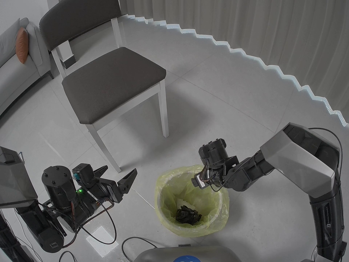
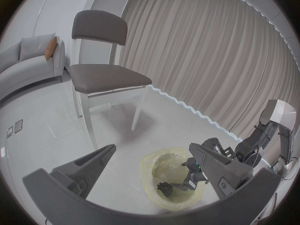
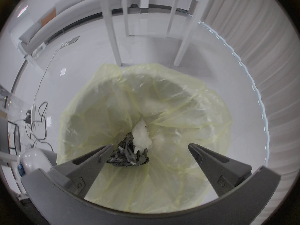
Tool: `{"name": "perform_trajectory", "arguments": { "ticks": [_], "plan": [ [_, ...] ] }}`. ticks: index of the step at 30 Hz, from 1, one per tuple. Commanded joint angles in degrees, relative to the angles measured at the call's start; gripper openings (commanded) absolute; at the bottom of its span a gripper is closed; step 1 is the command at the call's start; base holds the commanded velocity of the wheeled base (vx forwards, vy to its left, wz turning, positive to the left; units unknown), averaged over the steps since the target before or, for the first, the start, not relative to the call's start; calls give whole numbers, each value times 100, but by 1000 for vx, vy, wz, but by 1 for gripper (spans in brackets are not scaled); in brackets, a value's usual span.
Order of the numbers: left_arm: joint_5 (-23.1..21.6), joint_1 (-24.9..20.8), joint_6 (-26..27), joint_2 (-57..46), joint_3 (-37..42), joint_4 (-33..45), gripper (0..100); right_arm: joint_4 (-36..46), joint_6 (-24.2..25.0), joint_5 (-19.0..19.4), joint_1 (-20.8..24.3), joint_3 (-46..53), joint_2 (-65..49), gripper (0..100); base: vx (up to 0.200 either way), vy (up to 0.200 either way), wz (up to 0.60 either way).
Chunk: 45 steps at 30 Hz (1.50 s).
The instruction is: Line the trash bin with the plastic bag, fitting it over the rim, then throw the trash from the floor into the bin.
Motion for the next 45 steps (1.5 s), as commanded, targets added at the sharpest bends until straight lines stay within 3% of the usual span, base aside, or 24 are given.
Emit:
{"name": "perform_trajectory", "arguments": {
  "ticks": [1, 3, 8, 10, 12, 16, 28, 45],
  "plan": [
    [-7, -10, -1, 20, 13, -58, 100, 34, 201, 153, -234, -105, -279, 100, 0, 0, 0],
    [2, -10, -1, 20, 13, -67, 100, 78, 333, 197, -286, -175, -297, 100, 0, 0, 0],
    [-7, -10, -1, 20, 13, -58, 100, 939, 1238, 311, -374, -773, -244, 100, 0, 0, 0],
    [-7, -10, -1, 20, 13, -58, 100, 939, 1238, 311, -374, -773, -244, 100, 0, 0, 0],
    [2, -10, -1, 11, 4, -58, 100, 2047, 2275, 513, -383, -1713, -68, 100, 0, 0, 0],
    [2, -10, -9, -7, 13, -58, 100, 2776, 2917, 557, -427, -2522, 301, 100, 0, 0, 0],
    [-7, -1, -18, 11, 4, -67, 100, 2881, 2917, 540, -691, -2733, 679, 100, 0, 0, 0],
    [-16, 8, -18, 2, 13, -67, 100, 2855, 2881, 496, -594, -2715, 898, 100, 0, 0, 0]
  ]
}}
